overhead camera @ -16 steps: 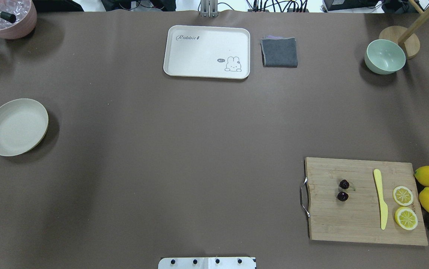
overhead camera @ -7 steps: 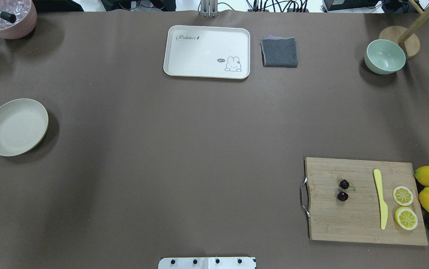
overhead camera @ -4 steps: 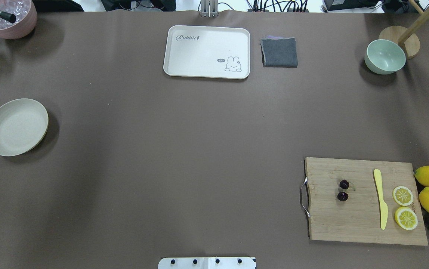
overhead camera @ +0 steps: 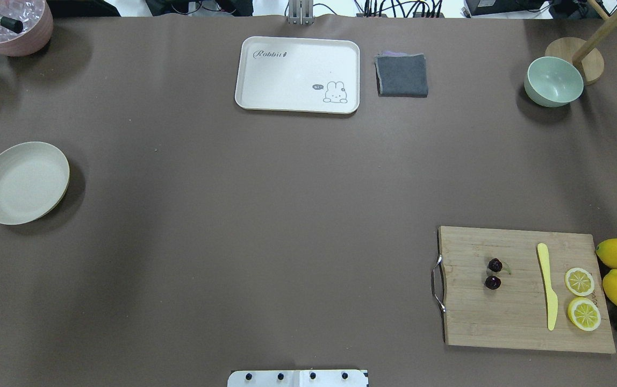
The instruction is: Place red cherry on plate
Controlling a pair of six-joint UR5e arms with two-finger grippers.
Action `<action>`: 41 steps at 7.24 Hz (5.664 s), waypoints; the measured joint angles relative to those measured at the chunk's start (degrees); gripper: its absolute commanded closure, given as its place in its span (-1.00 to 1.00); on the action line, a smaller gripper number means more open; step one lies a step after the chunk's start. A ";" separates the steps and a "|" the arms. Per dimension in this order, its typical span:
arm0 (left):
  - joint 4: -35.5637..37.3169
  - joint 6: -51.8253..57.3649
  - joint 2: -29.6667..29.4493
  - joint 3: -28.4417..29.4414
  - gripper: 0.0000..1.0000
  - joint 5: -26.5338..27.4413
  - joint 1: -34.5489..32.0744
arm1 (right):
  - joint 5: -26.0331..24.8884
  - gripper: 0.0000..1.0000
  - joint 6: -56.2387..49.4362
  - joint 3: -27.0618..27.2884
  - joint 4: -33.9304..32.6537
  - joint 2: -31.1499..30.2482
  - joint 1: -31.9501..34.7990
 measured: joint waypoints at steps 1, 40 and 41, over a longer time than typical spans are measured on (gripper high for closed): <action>0.84 -1.10 -0.24 0.32 -0.96 -4.13 0.17 | 0.09 -1.00 -0.01 -0.01 0.06 0.01 0.00; -31.23 -97.49 -28.75 6.76 1.00 25.02 61.27 | 2.65 -1.00 0.09 -0.17 -0.02 1.49 -0.53; -32.08 -100.00 -28.79 6.79 1.00 28.85 65.06 | 2.68 -1.00 0.09 -0.15 -0.02 1.46 -0.53</action>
